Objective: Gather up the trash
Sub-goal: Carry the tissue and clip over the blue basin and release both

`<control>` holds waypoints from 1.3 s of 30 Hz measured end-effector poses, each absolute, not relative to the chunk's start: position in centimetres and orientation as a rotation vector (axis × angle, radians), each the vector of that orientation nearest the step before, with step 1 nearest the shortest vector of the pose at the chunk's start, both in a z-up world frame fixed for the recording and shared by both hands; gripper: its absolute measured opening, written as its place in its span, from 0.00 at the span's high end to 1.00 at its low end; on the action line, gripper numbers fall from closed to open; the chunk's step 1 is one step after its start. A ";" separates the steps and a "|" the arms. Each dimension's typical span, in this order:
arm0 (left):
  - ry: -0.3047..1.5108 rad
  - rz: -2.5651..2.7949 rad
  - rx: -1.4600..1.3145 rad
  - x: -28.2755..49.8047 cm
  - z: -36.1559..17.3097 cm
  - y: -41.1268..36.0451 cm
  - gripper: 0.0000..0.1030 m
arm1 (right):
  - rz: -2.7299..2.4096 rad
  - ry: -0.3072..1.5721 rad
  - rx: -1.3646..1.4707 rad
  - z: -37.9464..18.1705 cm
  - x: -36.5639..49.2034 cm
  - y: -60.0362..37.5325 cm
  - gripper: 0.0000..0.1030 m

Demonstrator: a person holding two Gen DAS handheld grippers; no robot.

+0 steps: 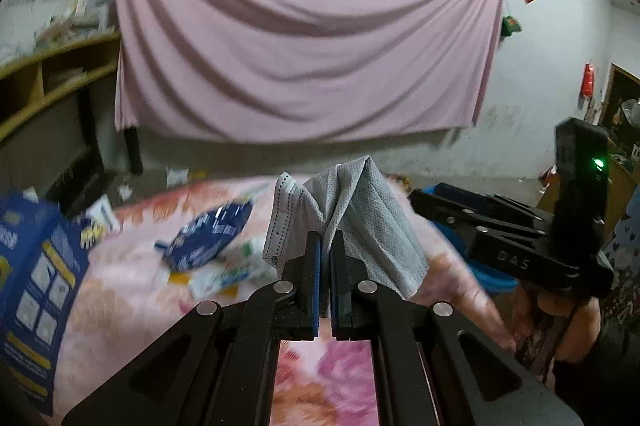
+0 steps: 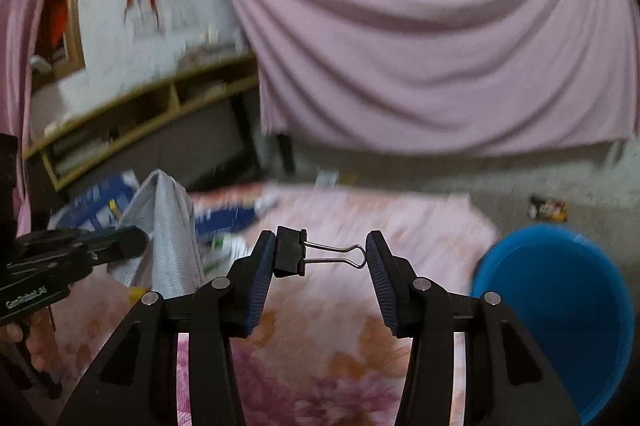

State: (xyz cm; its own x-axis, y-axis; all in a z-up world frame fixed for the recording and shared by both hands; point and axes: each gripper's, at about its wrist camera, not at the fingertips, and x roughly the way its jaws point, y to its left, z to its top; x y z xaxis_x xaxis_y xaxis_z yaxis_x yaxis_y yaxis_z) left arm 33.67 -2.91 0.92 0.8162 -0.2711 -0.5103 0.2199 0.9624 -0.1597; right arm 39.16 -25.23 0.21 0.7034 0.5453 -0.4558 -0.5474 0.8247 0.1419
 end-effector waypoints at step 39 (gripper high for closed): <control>0.204 -0.488 -0.052 40.3 3.0 -24.6 0.98 | 0.136 0.069 0.000 3.2 35.9 -43.6 0.57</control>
State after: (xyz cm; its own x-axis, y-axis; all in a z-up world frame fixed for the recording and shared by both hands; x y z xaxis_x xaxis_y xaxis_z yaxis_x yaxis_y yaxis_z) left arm 40.33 -24.63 3.03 0.8635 -0.4703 -0.1823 0.4599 0.8825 -0.0986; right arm 35.91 -43.57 3.16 0.9885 0.1351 -0.0683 -0.1352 0.9908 0.0044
